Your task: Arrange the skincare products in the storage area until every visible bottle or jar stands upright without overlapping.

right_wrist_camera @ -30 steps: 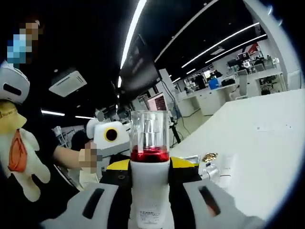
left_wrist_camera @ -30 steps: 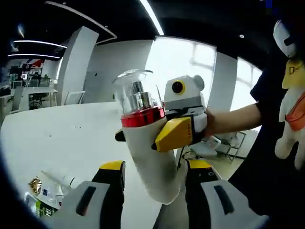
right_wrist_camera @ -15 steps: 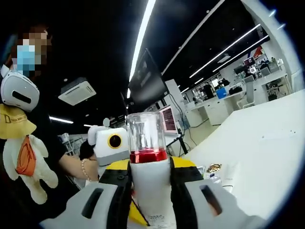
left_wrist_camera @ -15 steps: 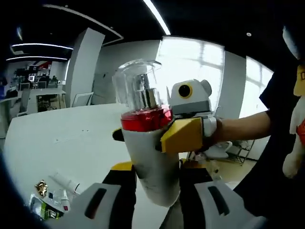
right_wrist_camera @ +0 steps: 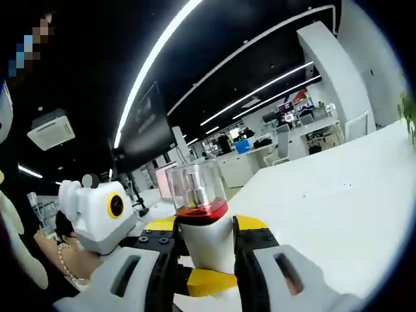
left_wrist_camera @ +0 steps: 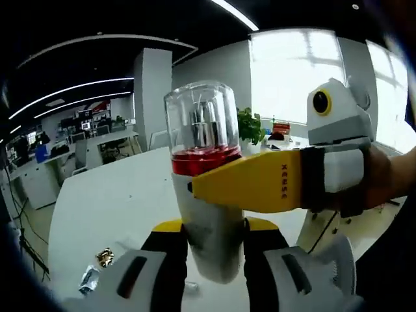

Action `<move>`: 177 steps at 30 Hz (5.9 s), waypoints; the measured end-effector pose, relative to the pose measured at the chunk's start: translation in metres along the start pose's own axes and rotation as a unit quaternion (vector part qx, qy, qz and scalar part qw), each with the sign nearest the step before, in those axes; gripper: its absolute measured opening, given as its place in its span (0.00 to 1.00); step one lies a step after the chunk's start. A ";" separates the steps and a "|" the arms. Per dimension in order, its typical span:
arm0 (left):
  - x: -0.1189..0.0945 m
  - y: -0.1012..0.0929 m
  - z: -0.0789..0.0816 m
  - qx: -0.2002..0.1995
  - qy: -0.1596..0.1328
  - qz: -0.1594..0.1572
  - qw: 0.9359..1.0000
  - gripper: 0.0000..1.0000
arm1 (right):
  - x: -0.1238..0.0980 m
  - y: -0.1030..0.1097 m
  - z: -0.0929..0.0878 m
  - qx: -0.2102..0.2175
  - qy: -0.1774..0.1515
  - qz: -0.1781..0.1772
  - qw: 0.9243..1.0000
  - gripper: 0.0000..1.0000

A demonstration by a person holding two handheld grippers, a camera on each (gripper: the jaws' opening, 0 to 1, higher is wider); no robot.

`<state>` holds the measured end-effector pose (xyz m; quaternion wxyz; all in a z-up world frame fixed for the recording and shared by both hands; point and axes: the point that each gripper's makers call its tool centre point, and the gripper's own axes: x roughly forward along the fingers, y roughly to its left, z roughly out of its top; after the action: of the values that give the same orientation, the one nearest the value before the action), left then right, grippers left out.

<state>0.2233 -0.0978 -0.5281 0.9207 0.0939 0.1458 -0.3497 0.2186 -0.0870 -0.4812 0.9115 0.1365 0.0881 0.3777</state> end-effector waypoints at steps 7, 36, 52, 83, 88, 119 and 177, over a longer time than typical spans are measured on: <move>0.005 -0.007 0.002 0.025 0.010 0.018 0.999 0.32 | -0.004 -0.017 -0.008 -0.009 0.037 -0.089 0.995 0.29; -0.022 -0.069 0.018 -0.024 -0.019 -0.299 0.954 0.36 | -0.050 0.023 -0.003 0.046 0.051 0.247 0.967 0.26; -0.017 -0.088 0.006 -0.001 0.026 -0.346 0.938 0.30 | -0.062 0.023 -0.014 -0.049 0.094 0.328 0.939 0.28; 0.076 -0.070 -0.060 0.047 0.005 -0.237 0.970 0.28 | -0.047 -0.070 -0.075 -0.168 0.173 0.192 0.951 0.26; 0.095 -0.070 -0.076 0.046 0.011 -0.230 0.972 0.28 | -0.041 -0.087 -0.093 -0.192 0.198 0.184 0.943 0.26; 0.157 -0.048 -0.127 0.062 0.030 -0.210 0.975 0.28 | -0.016 -0.149 -0.149 -0.235 0.255 0.176 0.921 0.27; 0.193 0.004 -0.135 0.050 0.092 -0.180 0.978 0.45 | 0.024 -0.220 -0.143 -0.193 0.271 0.088 0.939 0.58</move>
<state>0.3365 -0.1770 -0.7192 0.8195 0.1432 0.2265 -0.5065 0.3437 -0.1926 -0.6870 0.8248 -0.1422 0.2450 0.4893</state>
